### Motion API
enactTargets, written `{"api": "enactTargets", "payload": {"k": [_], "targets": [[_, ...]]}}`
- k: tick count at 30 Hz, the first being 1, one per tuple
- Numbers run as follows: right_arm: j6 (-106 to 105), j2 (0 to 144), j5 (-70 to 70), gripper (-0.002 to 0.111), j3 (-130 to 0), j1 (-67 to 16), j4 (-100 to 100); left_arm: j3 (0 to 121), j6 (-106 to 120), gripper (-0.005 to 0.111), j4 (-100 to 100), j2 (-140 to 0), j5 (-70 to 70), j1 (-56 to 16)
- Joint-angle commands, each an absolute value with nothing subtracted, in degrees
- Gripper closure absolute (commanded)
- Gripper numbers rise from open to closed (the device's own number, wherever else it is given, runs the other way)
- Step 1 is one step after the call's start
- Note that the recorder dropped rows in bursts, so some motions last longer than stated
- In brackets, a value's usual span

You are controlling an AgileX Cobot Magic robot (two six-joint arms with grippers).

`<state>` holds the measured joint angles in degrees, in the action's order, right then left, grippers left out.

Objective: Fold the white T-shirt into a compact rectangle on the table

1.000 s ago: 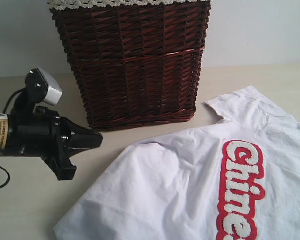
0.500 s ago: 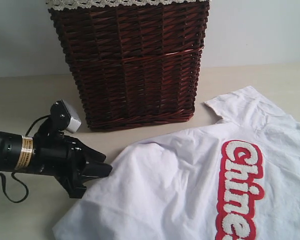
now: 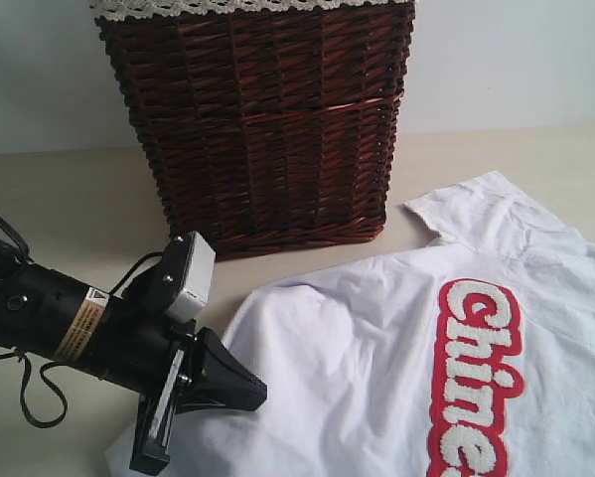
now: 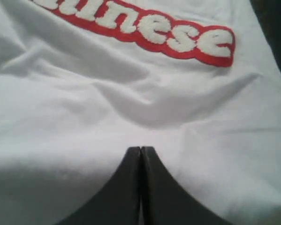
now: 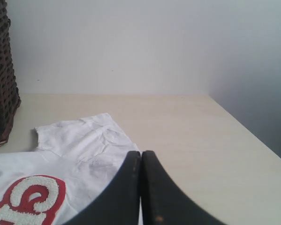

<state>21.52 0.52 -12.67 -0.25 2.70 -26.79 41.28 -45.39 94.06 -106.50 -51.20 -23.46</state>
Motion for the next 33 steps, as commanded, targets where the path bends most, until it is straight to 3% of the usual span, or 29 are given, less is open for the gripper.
{"api": "enactTargets", "payload": {"k": [1,7,14,16,21,27,33], "targets": [[21.0,0.2,-11.9,0.108,0.0,2.6,-26.9,41.5,-42.7,0.106,93.5,-104.6,-50.4,-24.6],[21.0,0.2,-11.9,0.108,0.0,2.6,-26.9,41.5,-42.8,0.103,78.6,-104.4,-29.7,-24.6],[21.0,0.2,-11.9,0.108,0.0,2.6,-26.9,41.5,-45.5,0.054,78.5,-106.2,-28.7,-24.6],[21.0,0.2,-11.9,0.108,0.0,2.6,-26.9,41.5,-47.8,0.048,78.4,-106.3,-27.5,-24.6],[21.0,0.2,-11.9,0.108,0.0,2.6,-26.9,41.5,-50.0,0.061,83.0,-107.3,-28.3,-24.6],[21.0,0.2,-11.9,0.108,0.0,2.6,-26.9,41.5,-51.6,0.106,91.2,-107.3,-44.1,-24.6],[21.0,0.2,-11.9,0.108,0.0,2.6,-26.9,41.5,-51.3,0.107,88.6,-104.8,-43.7,-24.6]]}}
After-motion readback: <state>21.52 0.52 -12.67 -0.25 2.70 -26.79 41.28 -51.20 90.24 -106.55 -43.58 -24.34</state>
